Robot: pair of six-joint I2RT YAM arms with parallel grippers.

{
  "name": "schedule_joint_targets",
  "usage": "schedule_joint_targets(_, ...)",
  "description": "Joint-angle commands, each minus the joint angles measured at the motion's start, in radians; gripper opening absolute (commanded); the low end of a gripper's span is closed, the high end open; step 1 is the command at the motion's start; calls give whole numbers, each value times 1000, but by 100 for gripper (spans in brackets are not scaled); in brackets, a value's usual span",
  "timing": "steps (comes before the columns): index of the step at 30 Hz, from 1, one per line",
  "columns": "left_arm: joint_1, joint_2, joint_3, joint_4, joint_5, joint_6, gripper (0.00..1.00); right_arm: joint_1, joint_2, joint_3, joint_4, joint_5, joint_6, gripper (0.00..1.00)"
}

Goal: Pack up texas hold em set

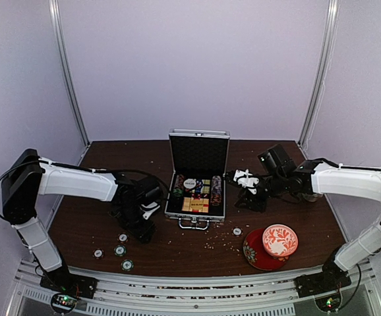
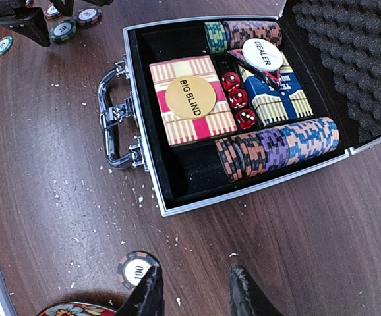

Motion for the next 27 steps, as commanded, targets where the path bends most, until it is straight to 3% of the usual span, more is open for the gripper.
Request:
schedule_joint_targets(1,-5,20,-3,21,-14,-8,61,-4,8,-4,9,16,-5,36)
schedule_joint_targets(27,-18,87,20,33,16,22,42,-4,31,1,-1,14,-9,36)
